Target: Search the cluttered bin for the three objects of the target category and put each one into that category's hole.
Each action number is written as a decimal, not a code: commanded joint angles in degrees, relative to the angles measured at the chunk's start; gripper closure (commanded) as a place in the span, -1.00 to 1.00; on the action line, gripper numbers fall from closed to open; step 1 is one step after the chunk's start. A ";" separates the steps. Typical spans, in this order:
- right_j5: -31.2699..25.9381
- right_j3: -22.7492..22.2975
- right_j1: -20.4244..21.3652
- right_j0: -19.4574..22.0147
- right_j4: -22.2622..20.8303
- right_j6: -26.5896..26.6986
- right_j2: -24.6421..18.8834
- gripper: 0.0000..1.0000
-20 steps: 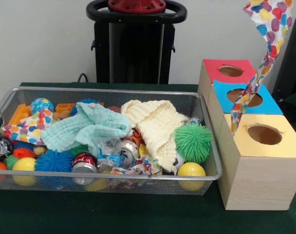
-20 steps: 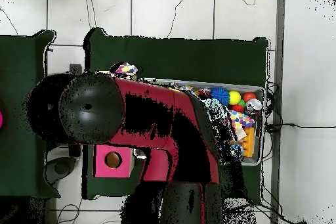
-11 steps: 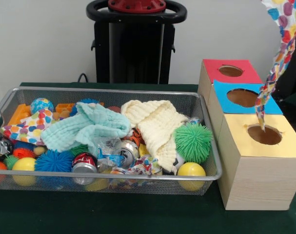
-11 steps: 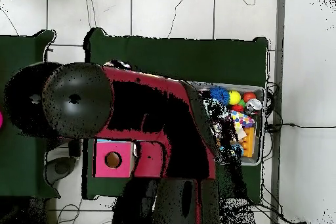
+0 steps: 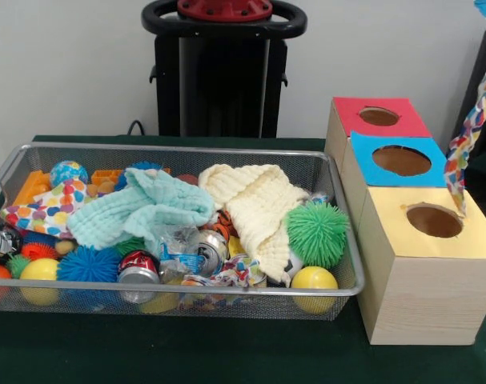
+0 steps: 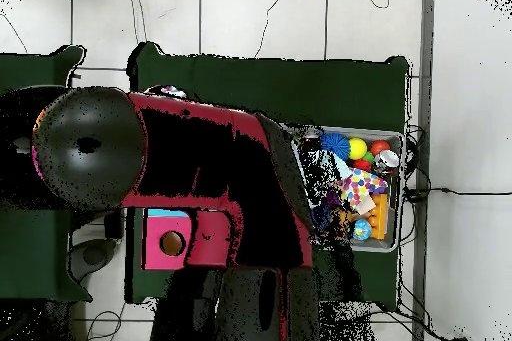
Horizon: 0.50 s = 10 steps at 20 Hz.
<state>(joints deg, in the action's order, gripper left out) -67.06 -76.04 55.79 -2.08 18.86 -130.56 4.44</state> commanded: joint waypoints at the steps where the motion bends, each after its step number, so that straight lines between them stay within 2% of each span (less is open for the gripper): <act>1: -1.77 -4.10 -3.58 0.11 1.79 -16.25 0.07 1.00; 4: -1.43 -4.78 -4.56 0.01 1.58 -16.76 0.87 1.00; 10: 3.83 -8.67 -6.00 -1.38 0.98 -16.33 2.35 1.00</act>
<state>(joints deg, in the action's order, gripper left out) -66.81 -76.39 53.50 -2.95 19.44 -130.61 5.63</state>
